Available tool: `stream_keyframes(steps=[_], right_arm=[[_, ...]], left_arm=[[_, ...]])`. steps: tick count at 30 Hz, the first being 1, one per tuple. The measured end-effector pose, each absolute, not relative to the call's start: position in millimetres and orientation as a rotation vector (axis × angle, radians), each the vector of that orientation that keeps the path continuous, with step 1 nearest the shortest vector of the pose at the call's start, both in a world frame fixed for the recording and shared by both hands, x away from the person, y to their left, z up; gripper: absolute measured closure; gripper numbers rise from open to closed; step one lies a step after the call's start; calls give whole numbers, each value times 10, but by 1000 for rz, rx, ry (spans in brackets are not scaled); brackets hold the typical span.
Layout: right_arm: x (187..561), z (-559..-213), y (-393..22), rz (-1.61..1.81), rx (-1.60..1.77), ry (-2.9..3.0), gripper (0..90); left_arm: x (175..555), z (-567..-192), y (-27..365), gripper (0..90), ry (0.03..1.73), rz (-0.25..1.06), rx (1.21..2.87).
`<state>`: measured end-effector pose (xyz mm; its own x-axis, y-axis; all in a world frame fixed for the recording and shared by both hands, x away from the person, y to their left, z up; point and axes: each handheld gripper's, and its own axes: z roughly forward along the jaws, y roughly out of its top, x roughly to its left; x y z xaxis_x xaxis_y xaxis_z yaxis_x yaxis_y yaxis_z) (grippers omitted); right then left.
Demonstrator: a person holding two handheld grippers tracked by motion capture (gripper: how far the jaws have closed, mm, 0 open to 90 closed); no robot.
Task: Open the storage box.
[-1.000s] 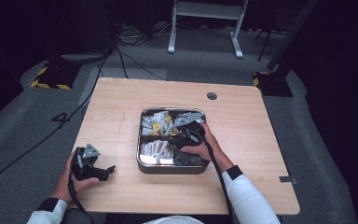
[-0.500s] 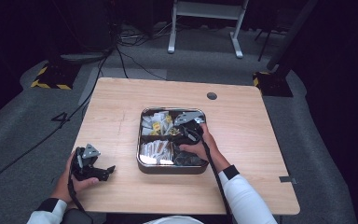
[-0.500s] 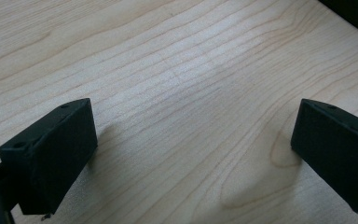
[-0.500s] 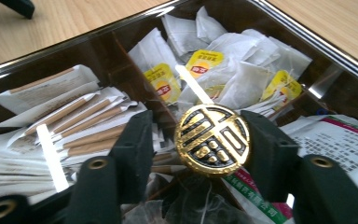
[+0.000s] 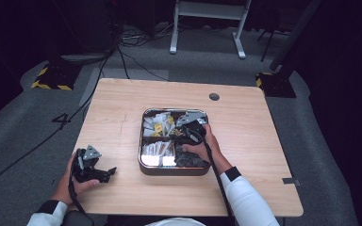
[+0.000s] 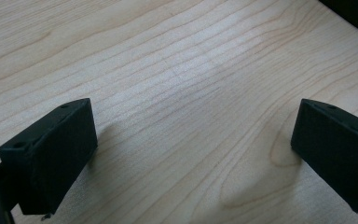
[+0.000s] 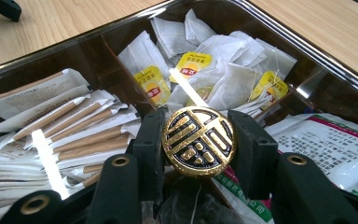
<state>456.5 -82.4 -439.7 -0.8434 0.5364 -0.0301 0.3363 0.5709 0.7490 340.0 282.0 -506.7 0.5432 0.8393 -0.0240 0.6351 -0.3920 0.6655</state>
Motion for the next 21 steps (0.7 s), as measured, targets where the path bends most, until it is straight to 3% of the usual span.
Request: stream_keyframes(steps=[21], right_arm=[[4498, -4167, -888, 1167, 656, 2528, 587]], left_arm=[[3397, -5066, 2821, 5, 1183, 422, 2156]])
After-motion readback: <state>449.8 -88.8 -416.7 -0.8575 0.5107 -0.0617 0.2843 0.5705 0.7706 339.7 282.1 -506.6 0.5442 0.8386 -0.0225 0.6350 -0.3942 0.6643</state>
